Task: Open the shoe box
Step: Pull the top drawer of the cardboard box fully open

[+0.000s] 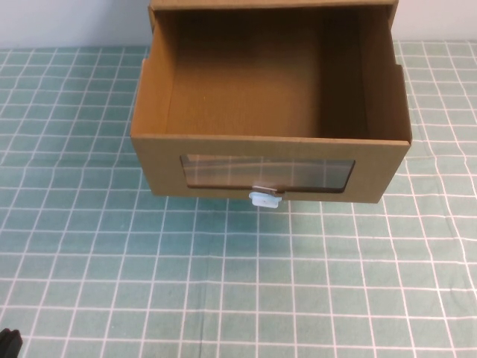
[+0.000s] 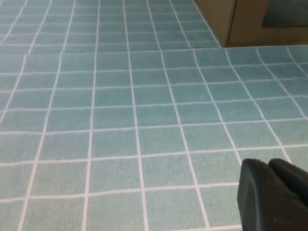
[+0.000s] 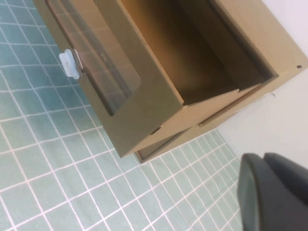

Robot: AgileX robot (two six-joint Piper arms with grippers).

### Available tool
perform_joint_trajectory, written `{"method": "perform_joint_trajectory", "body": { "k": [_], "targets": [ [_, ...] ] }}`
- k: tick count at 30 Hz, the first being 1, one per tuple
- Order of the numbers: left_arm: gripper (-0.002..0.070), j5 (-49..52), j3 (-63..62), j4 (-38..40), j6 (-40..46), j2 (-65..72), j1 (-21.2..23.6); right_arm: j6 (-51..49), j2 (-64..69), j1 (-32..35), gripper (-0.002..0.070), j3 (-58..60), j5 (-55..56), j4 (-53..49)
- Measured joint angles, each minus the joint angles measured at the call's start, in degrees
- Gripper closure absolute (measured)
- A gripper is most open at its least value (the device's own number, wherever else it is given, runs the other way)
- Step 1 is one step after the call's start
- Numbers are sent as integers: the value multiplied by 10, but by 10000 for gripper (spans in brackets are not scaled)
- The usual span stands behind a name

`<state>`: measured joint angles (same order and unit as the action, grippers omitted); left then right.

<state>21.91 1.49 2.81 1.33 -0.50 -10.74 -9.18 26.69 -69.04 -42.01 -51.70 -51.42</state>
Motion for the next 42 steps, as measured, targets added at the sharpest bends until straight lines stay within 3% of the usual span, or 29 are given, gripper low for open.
{"method": "perform_joint_trajectory", "body": {
  "k": [36, 38, 42],
  "targets": [
    [680, 7, 0, 0, -2, -1, 0, -4, 0, 0, 689, 0, -16, -12],
    [680, 7, 0, 0, -2, -1, 0, -43, 0, 0, 689, 0, -13, -12],
    [680, 7, 0, 0, -2, -1, 0, -220, -3, 2, 690, 0, -15, 13]
  ]
}}
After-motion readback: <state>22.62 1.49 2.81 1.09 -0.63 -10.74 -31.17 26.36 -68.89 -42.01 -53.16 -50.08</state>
